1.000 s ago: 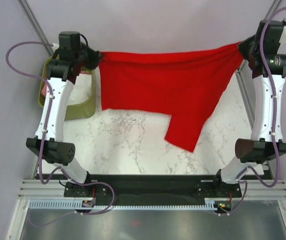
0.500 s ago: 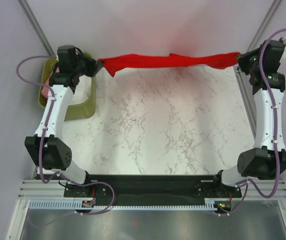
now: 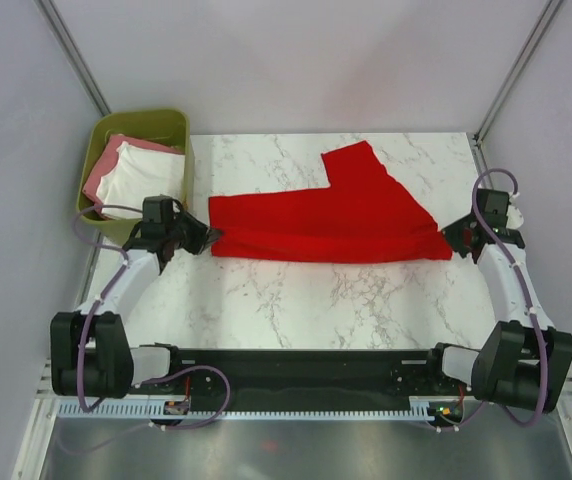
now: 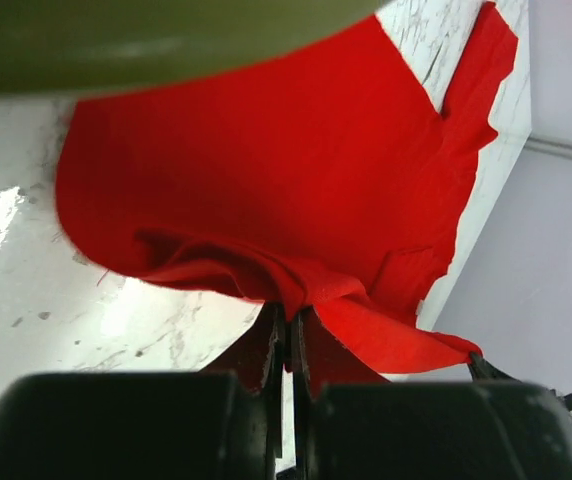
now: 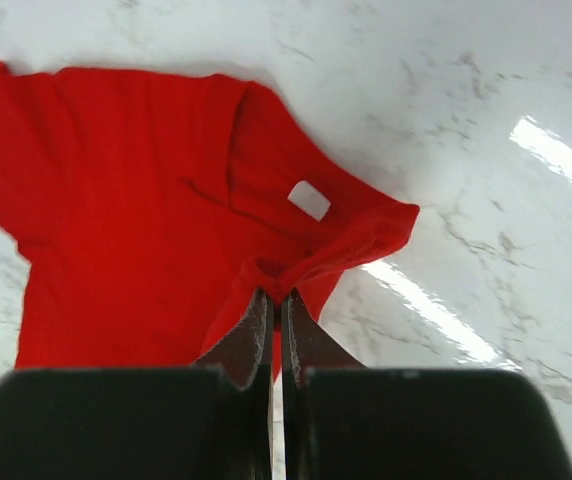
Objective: Fold and stack the t-shirts
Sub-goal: Fold the tshirt
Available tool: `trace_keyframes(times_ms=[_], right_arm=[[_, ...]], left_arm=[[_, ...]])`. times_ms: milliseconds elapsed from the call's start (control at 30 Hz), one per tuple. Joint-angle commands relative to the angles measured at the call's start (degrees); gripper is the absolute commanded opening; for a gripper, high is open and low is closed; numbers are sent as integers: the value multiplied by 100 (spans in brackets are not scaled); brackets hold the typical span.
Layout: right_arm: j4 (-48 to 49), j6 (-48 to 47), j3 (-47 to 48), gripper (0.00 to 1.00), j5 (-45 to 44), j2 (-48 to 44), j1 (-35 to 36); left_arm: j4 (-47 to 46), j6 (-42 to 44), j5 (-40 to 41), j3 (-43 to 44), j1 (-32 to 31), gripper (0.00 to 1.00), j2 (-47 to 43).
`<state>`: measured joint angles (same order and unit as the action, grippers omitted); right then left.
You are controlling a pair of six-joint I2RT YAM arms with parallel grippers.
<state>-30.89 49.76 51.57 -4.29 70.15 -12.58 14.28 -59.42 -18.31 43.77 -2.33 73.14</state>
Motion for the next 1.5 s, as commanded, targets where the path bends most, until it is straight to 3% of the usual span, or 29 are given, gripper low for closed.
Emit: trace_keyframes(times_ms=[0, 367, 533, 733, 800, 867, 933, 1033, 1200, 1467], right_arm=[[128, -238, -436, 0, -449, -457, -25], [-988, -142, -1184, 0, -1117, -1310, 150], [-1340, 25, -1246, 2, -1284, -1644, 159], [-1691, 315, -1518, 6, -1381, -2391, 159], [-1849, 333, -1589, 27, -1433, -2637, 159], [-1929, 350, -1676, 38, -1451, -2795, 159], [-2017, 342, -1703, 42, -1416, -2857, 159], [-2043, 350, -1633, 47, -1364, -2902, 159], [-1921, 166, -1274, 55, -1232, -2726, 159], [-1349, -221, -640, 52, -845, -1726, 483]], left_arm=[[241, 193, -480, -719, 31, 2, -274], [1181, 519, -525, -1863, 22, 2, -1803], [1787, 668, -508, -1916, -31, 7, -1944], [1815, 686, -411, -1872, -145, 9, -1883], [1850, 677, -367, -1863, -154, 11, -1865], [1894, 642, -305, -1837, -171, 34, -1900], [1990, 659, -183, -1732, -180, 56, -1935], [2017, 765, -77, -1503, -189, 68, -1927], [2271, 739, -7, -907, -242, 72, -2067], [2694, 536, 283, -106, -338, 74, -2419]])
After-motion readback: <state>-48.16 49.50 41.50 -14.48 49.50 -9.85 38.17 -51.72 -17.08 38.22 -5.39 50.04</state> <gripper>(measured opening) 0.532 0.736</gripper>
